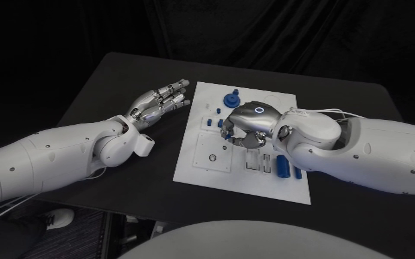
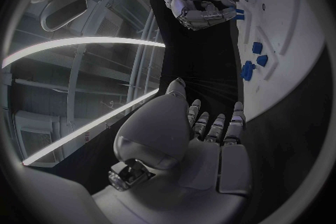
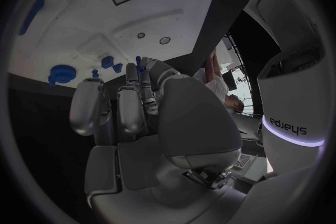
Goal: Assemble the parts on the task board
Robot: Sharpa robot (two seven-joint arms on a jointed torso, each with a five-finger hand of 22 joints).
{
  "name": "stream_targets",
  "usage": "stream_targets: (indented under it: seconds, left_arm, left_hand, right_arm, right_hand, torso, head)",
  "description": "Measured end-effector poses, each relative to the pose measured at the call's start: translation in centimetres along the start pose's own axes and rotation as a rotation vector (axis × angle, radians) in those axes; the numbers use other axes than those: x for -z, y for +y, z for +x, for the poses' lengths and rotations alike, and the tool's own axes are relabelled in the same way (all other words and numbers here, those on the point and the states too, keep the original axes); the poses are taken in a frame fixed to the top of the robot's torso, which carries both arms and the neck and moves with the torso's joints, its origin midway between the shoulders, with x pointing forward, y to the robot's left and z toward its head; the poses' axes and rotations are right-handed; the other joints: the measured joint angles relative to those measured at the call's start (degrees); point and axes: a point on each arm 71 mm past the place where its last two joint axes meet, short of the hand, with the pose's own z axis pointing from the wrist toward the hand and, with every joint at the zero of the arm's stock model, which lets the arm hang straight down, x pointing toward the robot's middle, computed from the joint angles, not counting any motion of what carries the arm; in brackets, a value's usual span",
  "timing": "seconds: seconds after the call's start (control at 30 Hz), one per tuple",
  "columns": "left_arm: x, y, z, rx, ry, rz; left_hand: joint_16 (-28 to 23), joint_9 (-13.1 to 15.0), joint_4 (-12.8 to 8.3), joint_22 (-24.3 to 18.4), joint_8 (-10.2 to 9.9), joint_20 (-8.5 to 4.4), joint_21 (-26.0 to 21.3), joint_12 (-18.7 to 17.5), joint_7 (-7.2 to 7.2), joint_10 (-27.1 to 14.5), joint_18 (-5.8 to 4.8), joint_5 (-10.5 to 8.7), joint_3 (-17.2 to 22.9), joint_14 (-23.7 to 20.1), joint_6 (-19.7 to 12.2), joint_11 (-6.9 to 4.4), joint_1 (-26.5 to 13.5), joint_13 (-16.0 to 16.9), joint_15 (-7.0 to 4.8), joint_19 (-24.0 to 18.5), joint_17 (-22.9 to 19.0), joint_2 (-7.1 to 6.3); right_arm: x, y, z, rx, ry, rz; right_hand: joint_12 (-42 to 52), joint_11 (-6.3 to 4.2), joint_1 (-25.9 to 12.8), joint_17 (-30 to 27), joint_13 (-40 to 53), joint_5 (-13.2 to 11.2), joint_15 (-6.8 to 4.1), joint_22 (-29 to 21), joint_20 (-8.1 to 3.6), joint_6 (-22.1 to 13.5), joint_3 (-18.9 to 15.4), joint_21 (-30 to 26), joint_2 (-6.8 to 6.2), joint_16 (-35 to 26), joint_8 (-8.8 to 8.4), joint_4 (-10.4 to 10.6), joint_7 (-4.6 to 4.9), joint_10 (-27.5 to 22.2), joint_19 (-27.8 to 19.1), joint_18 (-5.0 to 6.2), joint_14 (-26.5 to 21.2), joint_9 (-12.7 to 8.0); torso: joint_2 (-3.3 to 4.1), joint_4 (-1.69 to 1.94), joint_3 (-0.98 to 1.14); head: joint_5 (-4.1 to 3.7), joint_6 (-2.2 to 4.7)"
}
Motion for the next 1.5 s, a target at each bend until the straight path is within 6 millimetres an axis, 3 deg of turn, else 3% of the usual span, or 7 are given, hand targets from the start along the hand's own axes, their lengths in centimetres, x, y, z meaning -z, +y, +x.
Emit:
stream_targets:
  seconds: [0.37,1.5]
  left_arm:
    - [-0.2,0.1,0.1,0.001,0.003,0.001]
    - [-0.2,0.2,0.0,0.003,0.006,-0.002]
  left_hand:
    - [0.00,0.00,0.00,-0.96,0.00,-0.52,-0.32,0.00,0.00,0.00,-0.01,0.00,0.00,-0.41,0.00,0.00,0.00,0.00,-0.41,-0.52,-0.12,0.00]
    - [0.00,-0.01,-0.31,-0.79,0.00,-0.51,-0.32,0.00,0.00,0.00,-0.01,0.00,0.31,-0.41,0.00,0.00,0.20,-0.01,-0.41,-0.51,-0.11,0.21]
  right_arm:
    - [-1.6,0.7,2.7,0.011,0.075,-0.008]
    - [-1.3,0.2,3.1,0.043,0.073,-0.001]
  right_hand:
    - [0.00,0.11,0.07,0.02,0.01,-0.06,0.00,0.00,0.00,-0.16,0.00,-0.31,0.07,-0.02,-0.01,0.00,0.00,-0.10,0.00,0.00,0.00,0.04]
    - [-0.02,0.21,0.05,0.53,0.19,-0.07,0.00,-0.02,0.01,-0.26,0.16,-0.31,0.05,-0.02,-0.35,-0.16,-0.09,-0.20,0.01,0.00,0.00,0.30]
  torso:
    - [-0.04,0.10,0.03]
    - [-0.05,-0.02,0.00]
  head:
    - [1.05,0.00]
    - [2.52,0.00]
